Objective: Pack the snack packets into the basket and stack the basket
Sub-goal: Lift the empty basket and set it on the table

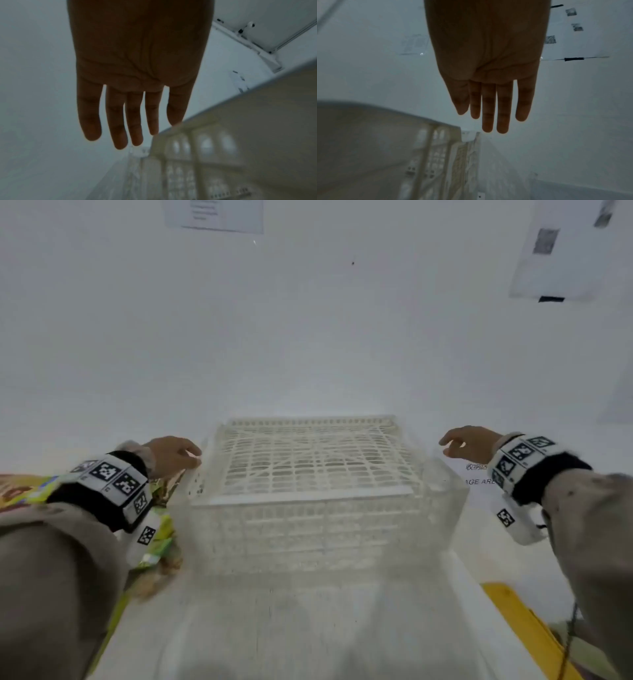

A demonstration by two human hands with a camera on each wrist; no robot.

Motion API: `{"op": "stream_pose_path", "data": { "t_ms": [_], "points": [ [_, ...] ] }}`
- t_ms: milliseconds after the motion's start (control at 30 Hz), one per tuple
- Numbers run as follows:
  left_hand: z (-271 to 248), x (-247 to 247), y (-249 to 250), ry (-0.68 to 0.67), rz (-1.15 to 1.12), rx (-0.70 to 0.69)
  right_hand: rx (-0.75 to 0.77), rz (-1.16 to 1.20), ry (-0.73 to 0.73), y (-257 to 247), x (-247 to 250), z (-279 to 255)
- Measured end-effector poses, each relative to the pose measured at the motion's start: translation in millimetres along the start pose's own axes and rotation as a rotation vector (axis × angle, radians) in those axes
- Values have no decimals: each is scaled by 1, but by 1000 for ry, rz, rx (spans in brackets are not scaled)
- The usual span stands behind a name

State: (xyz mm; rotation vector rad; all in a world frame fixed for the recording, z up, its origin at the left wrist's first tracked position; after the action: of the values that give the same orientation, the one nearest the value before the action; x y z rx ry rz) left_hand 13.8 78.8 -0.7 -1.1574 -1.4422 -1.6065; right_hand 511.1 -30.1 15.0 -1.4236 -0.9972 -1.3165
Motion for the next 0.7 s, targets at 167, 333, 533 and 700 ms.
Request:
{"op": "stream_pose_path", "data": {
  "t_ms": [167, 333, 533, 700],
  "points": [
    [31, -22, -11, -192, 39, 107, -39, -67, -99, -11, -16, 27],
    [44, -30, -10, -201, -87, 114, -18, -68, -204, -18, -34, 48],
    [50, -30, -19, -242, -121, 94, 30, -70, -206, -23, -36, 53],
    [42, -26, -19, -256, -178, 64, 38, 22, -155, -18, -32, 39]
  ]
}}
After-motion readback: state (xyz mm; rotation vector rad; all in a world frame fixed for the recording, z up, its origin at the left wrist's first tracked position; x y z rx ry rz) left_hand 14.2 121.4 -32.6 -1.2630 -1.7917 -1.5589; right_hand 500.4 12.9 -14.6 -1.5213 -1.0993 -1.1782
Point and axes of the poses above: each hand's wrist, its own z-axis towards the middle knuckle, its own x-axis out of the back of the hand, y = z × x, the point moved 8 cm from there along z, towards the middle knuckle, and after that the axes turned 4 degrees about -z, right-handed, at the moved point
